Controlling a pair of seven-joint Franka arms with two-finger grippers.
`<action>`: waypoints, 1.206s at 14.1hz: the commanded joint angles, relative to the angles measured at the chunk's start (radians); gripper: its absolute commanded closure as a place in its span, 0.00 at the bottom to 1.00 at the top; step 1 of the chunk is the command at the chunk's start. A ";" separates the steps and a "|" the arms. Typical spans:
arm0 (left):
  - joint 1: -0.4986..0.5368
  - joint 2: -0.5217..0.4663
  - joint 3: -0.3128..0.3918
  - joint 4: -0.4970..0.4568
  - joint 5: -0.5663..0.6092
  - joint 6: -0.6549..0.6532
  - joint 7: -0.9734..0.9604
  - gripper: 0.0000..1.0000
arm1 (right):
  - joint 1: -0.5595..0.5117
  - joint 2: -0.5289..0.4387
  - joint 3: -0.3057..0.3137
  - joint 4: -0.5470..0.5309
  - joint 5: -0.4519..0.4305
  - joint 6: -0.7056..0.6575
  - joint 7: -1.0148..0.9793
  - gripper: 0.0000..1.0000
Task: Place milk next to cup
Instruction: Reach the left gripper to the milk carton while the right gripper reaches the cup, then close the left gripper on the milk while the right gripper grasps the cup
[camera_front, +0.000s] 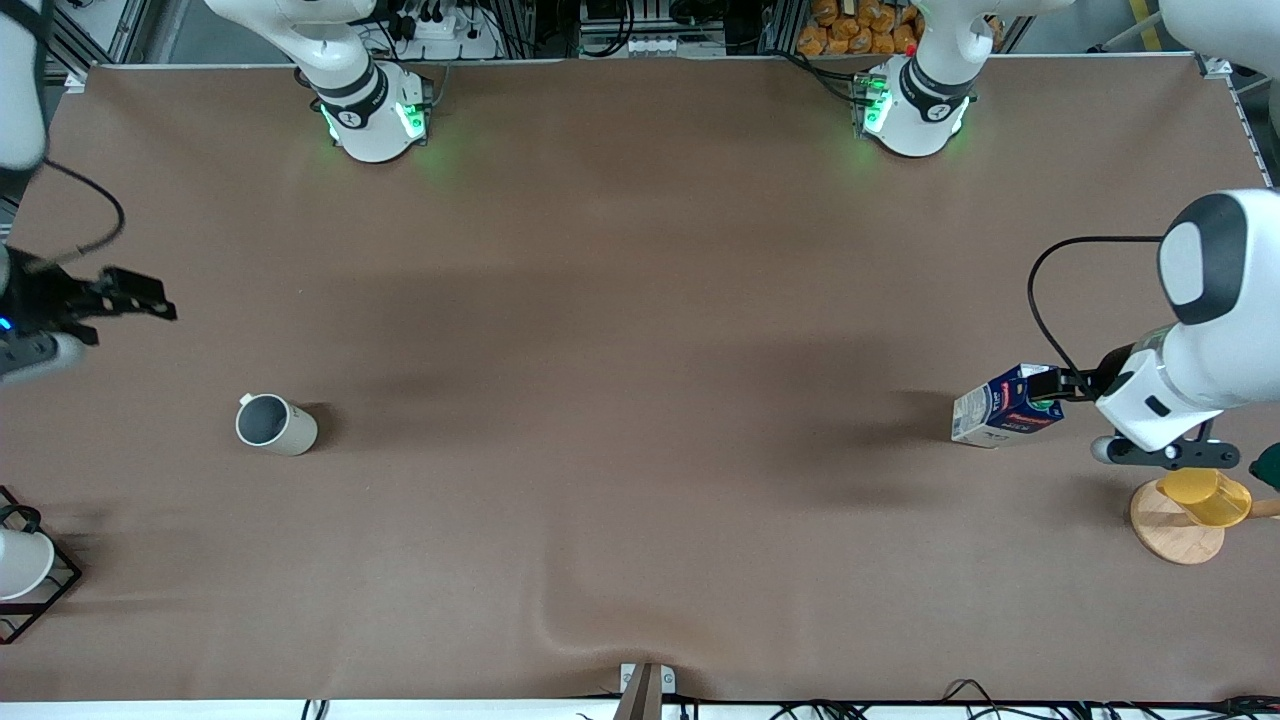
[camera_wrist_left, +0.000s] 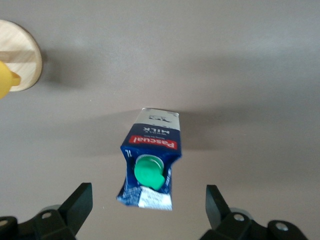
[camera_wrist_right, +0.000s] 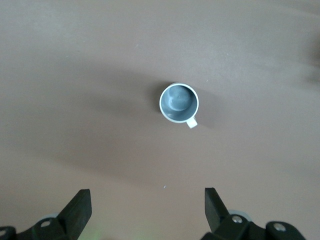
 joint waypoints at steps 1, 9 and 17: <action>0.010 -0.041 -0.001 -0.107 -0.011 0.076 0.030 0.00 | -0.035 0.061 0.002 0.005 -0.013 0.059 -0.022 0.00; 0.001 -0.028 -0.001 -0.166 0.001 0.081 0.056 0.00 | -0.091 0.162 0.003 -0.245 -0.005 0.480 -0.259 0.00; -0.004 0.003 -0.001 -0.161 0.032 0.081 0.054 0.07 | -0.091 0.308 0.006 -0.246 0.093 0.624 -0.288 0.23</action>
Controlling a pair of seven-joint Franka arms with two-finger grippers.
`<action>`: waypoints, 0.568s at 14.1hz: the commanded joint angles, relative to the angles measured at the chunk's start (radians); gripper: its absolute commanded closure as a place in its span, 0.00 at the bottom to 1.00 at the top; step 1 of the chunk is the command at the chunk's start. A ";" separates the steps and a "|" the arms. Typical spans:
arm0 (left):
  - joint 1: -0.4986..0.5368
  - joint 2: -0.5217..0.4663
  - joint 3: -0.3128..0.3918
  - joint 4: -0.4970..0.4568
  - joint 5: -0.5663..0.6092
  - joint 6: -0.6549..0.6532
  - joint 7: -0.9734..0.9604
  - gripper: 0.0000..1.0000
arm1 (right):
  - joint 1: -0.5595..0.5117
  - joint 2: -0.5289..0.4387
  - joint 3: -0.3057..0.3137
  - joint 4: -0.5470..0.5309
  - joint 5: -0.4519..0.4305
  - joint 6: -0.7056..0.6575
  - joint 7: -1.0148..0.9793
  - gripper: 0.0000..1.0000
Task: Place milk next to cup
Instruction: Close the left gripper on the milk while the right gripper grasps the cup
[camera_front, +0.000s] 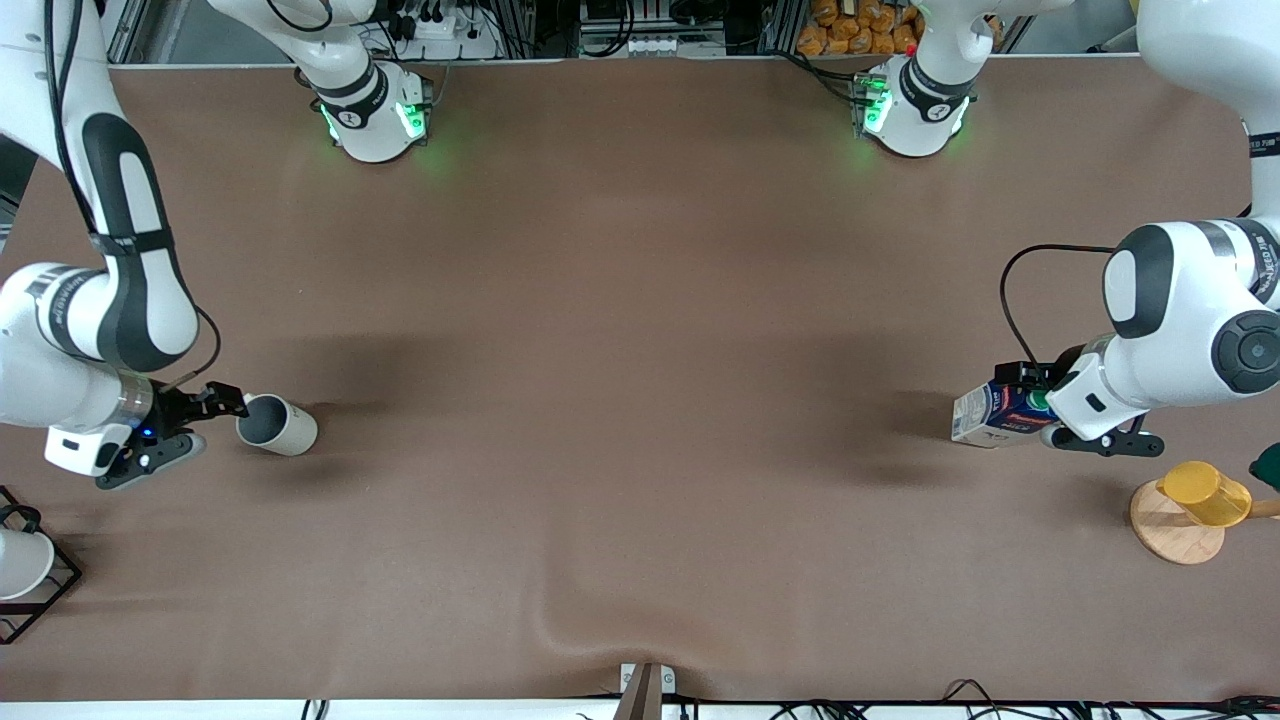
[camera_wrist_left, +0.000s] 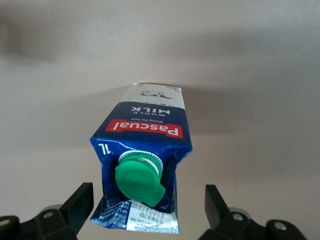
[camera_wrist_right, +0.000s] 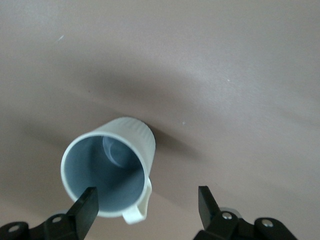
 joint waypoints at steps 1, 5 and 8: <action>-0.003 0.002 0.002 -0.004 0.021 0.016 0.022 0.10 | -0.011 0.042 0.008 0.005 0.046 0.039 -0.019 0.34; 0.006 0.011 0.002 0.000 0.021 0.016 0.022 0.28 | -0.009 0.049 0.008 0.006 0.047 0.038 -0.013 0.98; 0.008 0.025 0.002 0.023 0.021 0.016 0.023 0.35 | -0.011 0.048 0.010 0.020 0.051 0.032 -0.002 1.00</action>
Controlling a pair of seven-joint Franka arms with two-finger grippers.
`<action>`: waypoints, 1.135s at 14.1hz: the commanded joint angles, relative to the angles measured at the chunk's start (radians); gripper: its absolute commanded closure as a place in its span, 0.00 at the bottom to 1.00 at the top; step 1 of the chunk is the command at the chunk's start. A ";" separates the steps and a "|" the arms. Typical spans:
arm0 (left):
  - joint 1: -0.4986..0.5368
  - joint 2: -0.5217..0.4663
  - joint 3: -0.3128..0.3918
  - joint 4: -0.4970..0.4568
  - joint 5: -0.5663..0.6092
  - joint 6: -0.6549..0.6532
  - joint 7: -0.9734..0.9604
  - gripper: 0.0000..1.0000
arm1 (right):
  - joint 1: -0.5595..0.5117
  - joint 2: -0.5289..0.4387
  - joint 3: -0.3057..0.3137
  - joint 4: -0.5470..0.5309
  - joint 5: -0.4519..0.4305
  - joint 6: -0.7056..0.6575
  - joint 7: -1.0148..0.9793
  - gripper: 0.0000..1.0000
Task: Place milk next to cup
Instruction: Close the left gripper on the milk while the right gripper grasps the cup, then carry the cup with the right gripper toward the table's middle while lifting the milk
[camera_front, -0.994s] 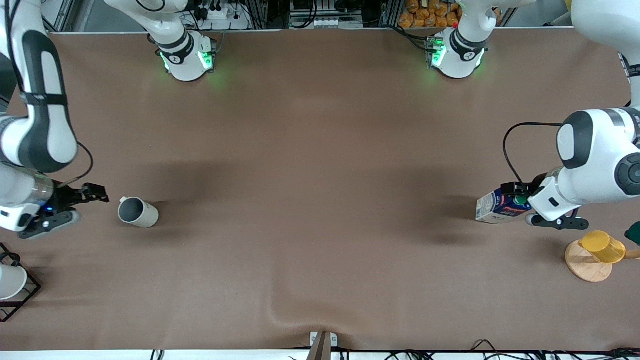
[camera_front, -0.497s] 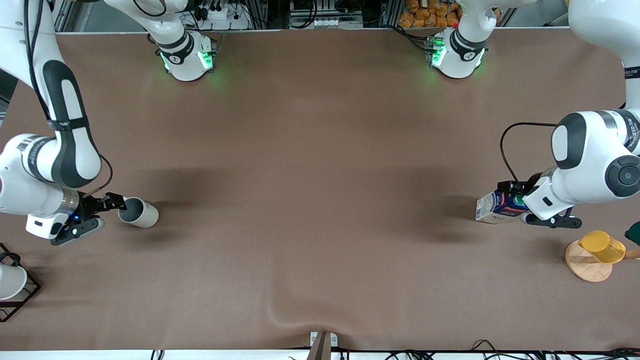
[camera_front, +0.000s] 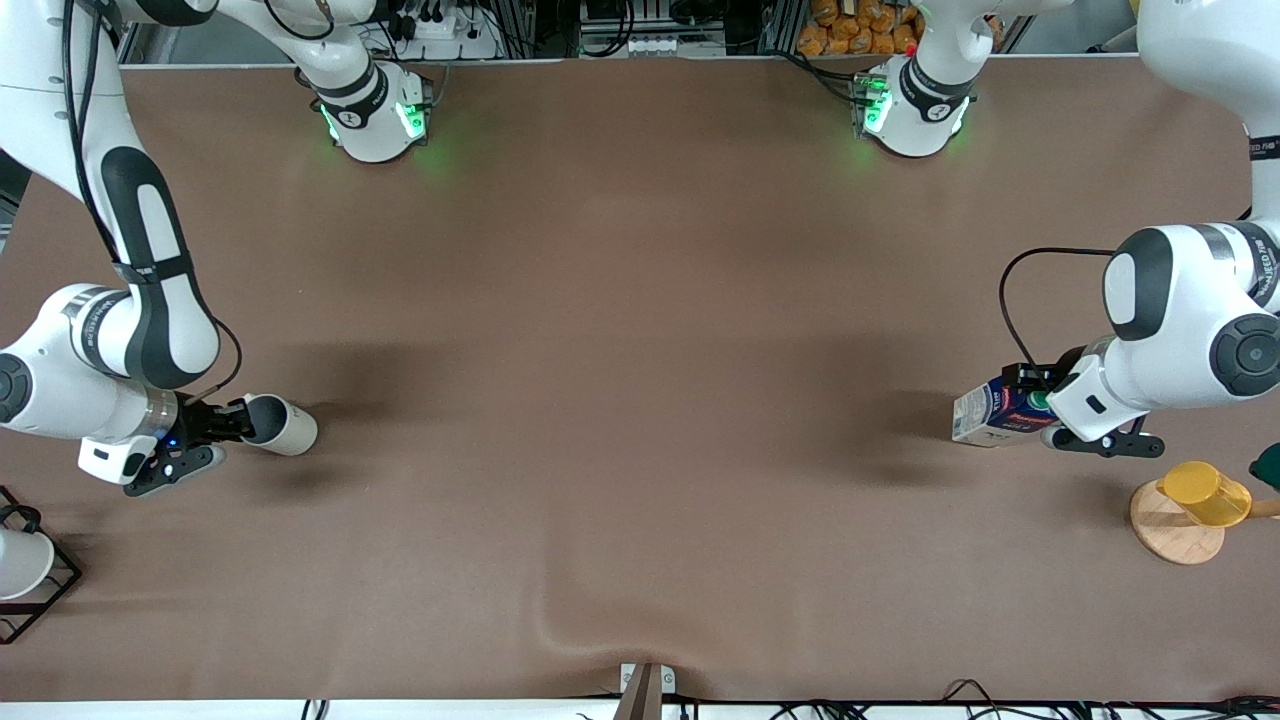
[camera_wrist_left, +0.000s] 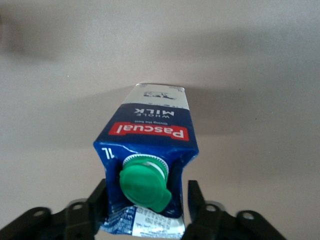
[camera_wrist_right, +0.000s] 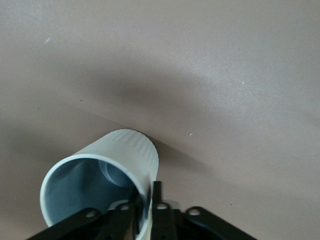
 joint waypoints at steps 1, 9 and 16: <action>0.004 0.020 0.000 0.027 0.019 0.009 0.023 0.36 | -0.006 -0.004 0.010 0.031 0.039 -0.014 -0.001 1.00; 0.007 0.004 0.000 0.085 0.013 -0.008 0.031 0.65 | 0.116 -0.029 0.013 0.129 0.110 -0.221 0.308 1.00; -0.006 -0.093 -0.066 0.168 0.002 -0.190 0.017 0.65 | 0.375 -0.085 0.014 0.131 0.111 -0.262 0.816 1.00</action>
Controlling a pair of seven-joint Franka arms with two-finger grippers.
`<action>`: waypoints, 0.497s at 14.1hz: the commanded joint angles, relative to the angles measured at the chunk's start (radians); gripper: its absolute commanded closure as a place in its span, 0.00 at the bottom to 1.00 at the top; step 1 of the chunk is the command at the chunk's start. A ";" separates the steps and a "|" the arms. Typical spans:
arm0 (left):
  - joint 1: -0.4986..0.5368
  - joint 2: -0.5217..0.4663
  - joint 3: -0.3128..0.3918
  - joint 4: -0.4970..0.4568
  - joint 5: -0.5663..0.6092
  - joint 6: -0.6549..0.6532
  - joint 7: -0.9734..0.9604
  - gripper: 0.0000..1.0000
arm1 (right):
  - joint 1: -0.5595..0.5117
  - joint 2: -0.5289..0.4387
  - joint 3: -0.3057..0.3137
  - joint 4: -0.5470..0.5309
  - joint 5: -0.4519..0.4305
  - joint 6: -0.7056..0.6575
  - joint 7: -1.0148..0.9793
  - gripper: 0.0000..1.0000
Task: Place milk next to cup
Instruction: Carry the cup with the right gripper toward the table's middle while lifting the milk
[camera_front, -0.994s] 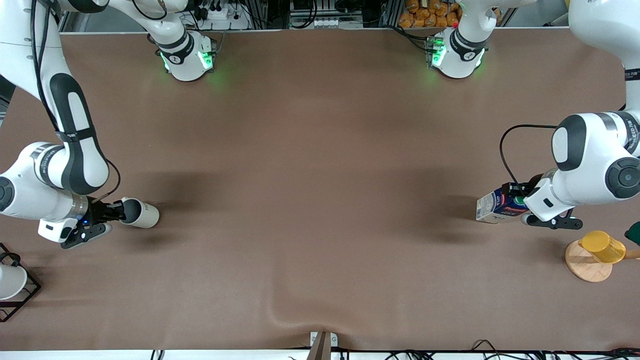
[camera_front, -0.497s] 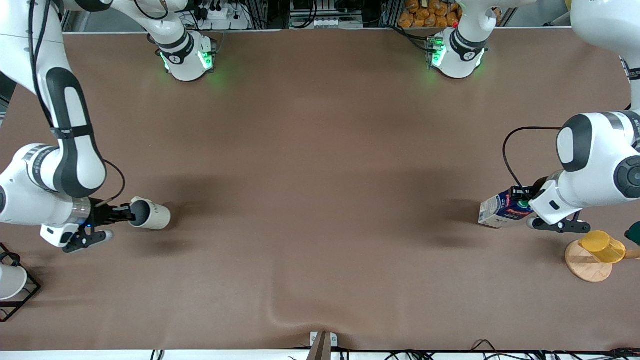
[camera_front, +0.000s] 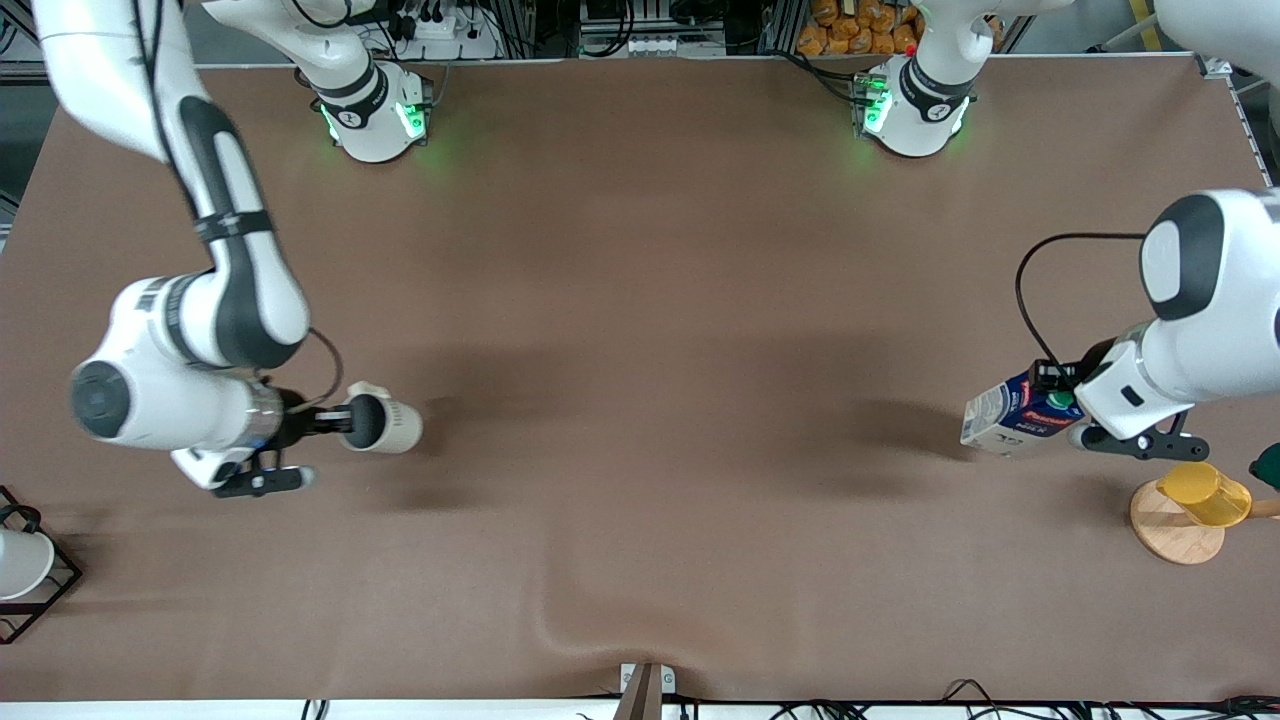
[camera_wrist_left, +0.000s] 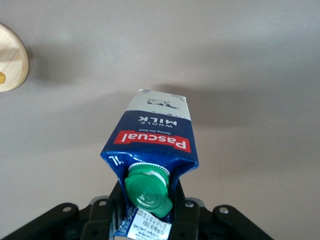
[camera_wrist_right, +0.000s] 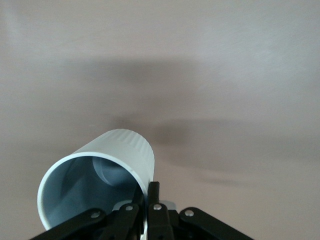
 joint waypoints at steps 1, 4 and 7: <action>0.000 -0.051 -0.034 0.021 0.000 -0.066 0.009 0.65 | 0.124 -0.033 -0.011 -0.009 0.029 -0.008 0.220 1.00; 0.000 -0.079 -0.065 0.028 0.000 -0.114 0.001 0.64 | 0.262 -0.025 -0.013 0.017 0.129 0.024 0.426 1.00; 0.000 -0.100 -0.110 0.044 0.002 -0.141 -0.039 0.64 | 0.386 0.033 -0.015 0.075 0.126 0.099 0.665 1.00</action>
